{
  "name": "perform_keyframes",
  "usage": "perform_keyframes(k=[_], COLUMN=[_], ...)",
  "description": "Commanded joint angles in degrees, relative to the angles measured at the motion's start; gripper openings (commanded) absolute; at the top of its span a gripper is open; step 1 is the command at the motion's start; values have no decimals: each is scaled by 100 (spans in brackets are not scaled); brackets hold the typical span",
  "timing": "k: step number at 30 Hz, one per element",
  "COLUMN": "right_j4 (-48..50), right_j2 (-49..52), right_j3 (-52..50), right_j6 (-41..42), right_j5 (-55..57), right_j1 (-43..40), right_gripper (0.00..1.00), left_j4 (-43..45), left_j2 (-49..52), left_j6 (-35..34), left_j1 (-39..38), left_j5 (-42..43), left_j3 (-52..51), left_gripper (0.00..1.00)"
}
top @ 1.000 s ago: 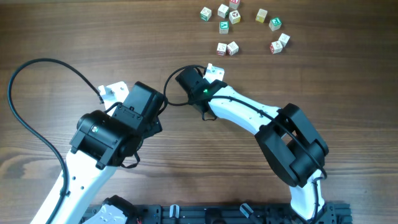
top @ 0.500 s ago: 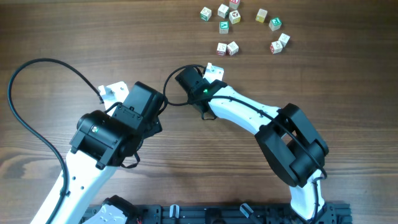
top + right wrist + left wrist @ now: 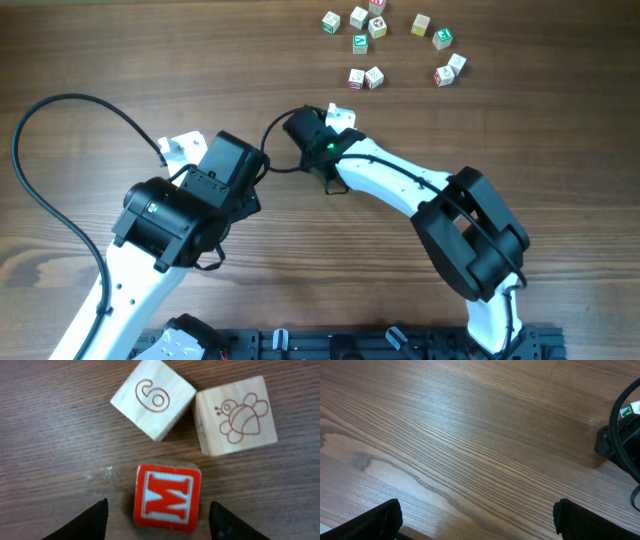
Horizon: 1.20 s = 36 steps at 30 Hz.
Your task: Form a circle
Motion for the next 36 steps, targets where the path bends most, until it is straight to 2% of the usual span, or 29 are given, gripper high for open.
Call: perform_keyframes(k=[1,7,11,14,15,17,20,25,36], right_j4=[-249,-623,-872,-957,-728,-223,883,1722,1727], right_j2=[-570,-1467,-1541,-1447,-1377,-1340,-1217,-789,-560], right_j3=[125,122,96,-229,-509,-643,-732,-603,-560], right_j6=[-81,-76,20,614,918,734,-245,-546,-553], right_j5=[-48,-42,90,105,76,-273,-793,-1248,-1419], right_j1=[28,11,-37,-92,-96,-94,-96,-107,-444], right_gripper=[67,69,42,24,13,7,5,5,5], left_j4=[-4,-4,-4,-4,-4,-4,-2,-4,-4], left_j2=[-42,-42,-42,-42,-42,-42,-42,-42,-42], left_j6=[28,28,28,28,28,28,28,28,28], left_j1=[17,17,17,17,17,17,17,17,17], left_j5=[-15,-17,-15,-15,-15,-15,-17,-15,-15], left_j3=[-22,-22,-22,-22,-22,-22,-22,-22,-22], left_gripper=[100,100,100,100,100,100,100,100,100])
